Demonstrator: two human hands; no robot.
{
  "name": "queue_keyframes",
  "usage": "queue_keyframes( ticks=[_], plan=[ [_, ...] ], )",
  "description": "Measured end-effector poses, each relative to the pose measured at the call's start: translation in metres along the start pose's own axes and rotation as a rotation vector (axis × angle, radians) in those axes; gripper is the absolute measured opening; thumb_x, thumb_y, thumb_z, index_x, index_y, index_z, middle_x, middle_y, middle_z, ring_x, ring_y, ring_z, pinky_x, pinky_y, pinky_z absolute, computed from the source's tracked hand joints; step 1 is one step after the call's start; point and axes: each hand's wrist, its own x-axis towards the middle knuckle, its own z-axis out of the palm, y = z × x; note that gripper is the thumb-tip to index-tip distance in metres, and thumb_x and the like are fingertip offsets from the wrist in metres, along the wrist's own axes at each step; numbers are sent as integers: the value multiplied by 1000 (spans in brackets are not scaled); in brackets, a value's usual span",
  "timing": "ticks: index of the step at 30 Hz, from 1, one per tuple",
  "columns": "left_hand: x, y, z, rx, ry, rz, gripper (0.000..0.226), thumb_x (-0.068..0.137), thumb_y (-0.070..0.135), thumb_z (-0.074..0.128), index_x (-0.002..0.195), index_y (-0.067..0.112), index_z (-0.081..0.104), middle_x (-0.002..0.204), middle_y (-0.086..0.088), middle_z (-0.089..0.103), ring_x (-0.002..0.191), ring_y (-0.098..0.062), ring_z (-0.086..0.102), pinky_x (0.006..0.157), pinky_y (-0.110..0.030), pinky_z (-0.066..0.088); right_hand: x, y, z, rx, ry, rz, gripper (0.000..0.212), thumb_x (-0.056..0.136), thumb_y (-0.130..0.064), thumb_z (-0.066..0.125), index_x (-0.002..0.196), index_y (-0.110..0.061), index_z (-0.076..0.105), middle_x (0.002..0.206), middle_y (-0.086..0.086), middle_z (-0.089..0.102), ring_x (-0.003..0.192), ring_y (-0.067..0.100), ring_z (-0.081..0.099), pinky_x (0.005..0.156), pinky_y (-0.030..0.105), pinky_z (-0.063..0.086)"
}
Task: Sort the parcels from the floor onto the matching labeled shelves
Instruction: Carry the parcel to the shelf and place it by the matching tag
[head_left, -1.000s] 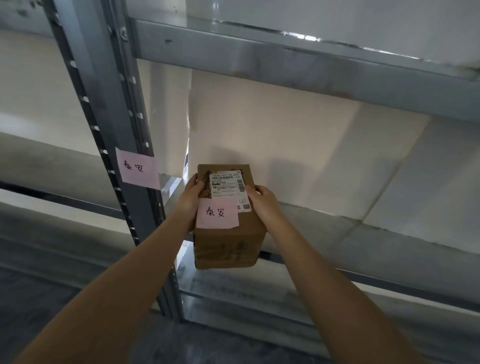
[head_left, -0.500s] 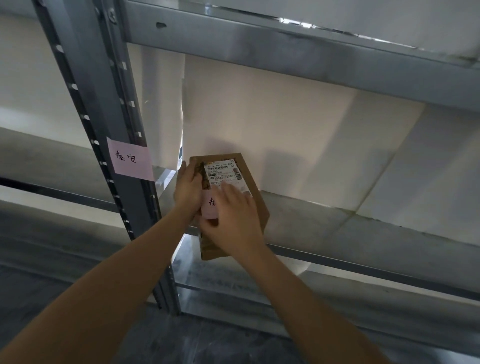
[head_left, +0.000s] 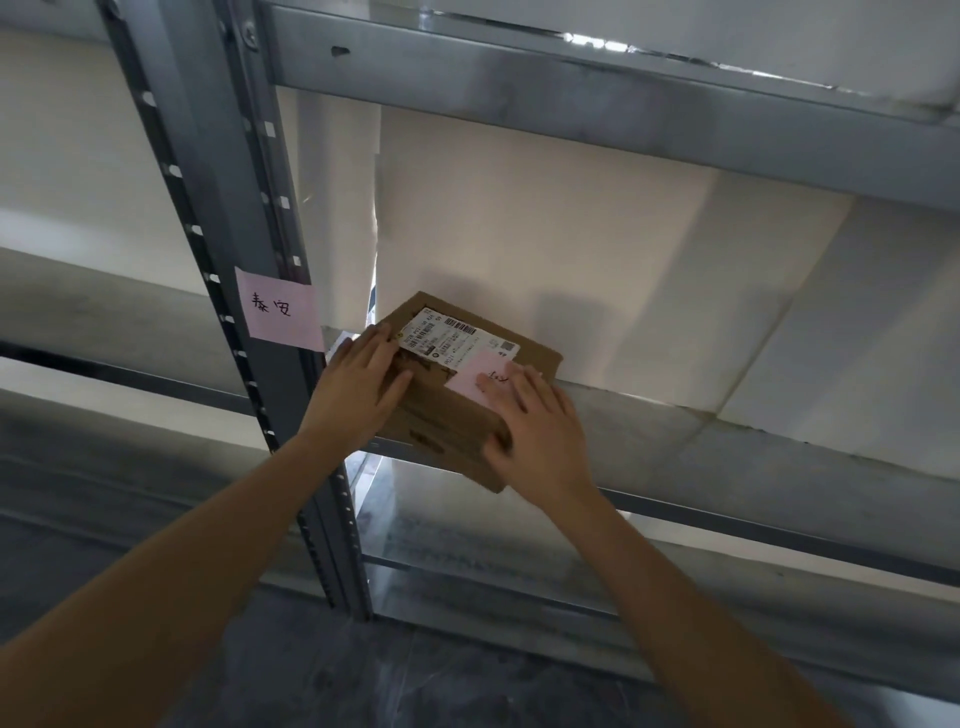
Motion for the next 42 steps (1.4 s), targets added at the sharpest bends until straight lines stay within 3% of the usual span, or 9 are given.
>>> queue_keyframes(
  ticks=[4, 9, 17, 23, 30, 42],
  plan=[
    [-10, 4, 3, 60, -43, 33, 61, 93, 39, 43, 146, 15, 23, 157, -4, 18, 145, -22, 12, 118, -40, 3, 8, 23, -11, -28, -64, 40, 65, 90, -38, 47, 149, -31, 21, 161, 2, 13, 149, 21, 9, 118, 42, 11],
    [-12, 11, 8, 95, -64, 18, 71, 91, 42, 45, 149, 18, 11, 159, -3, 7, 146, -22, 5, 115, -37, -4, 27, 42, -14, -57, -143, 29, 72, 91, -47, 51, 150, -33, 14, 162, -3, 7, 149, 18, 6, 118, 44, 13],
    [-2, 29, 4, 216, -141, -70, 74, 91, 46, 42, 149, 21, 3, 159, -2, -1, 146, -21, -1, 117, -41, -3, 38, 44, -8, -134, -94, 72, 68, 94, -34, 51, 151, -29, 14, 162, 4, 8, 149, 23, 8, 118, 45, 15],
    [-1, 40, 1, 222, -150, -158, 77, 90, 49, 41, 149, 24, -3, 159, -3, -2, 146, -23, -1, 117, -46, -1, 35, 39, -15, -60, -75, 107, 71, 92, -48, 48, 151, -30, 12, 162, 3, 5, 149, 24, 8, 118, 45, 11],
    [-12, 56, -17, 231, -128, -116, 70, 92, 49, 36, 149, 26, 2, 159, -2, -2, 146, -24, -2, 117, -47, 1, 5, 44, -25, 41, -3, 183, 69, 93, -47, 44, 151, -28, 13, 162, 4, 10, 148, 25, 12, 117, 46, 14],
    [-54, 110, -39, 212, -33, 96, 68, 90, 47, 43, 147, 22, 16, 159, -6, 6, 146, -25, 0, 117, -44, 2, -119, 51, -87, -26, 139, 409, 78, 88, -51, 51, 151, -29, 11, 162, 1, 7, 149, 22, 10, 117, 46, 14]
  ],
)
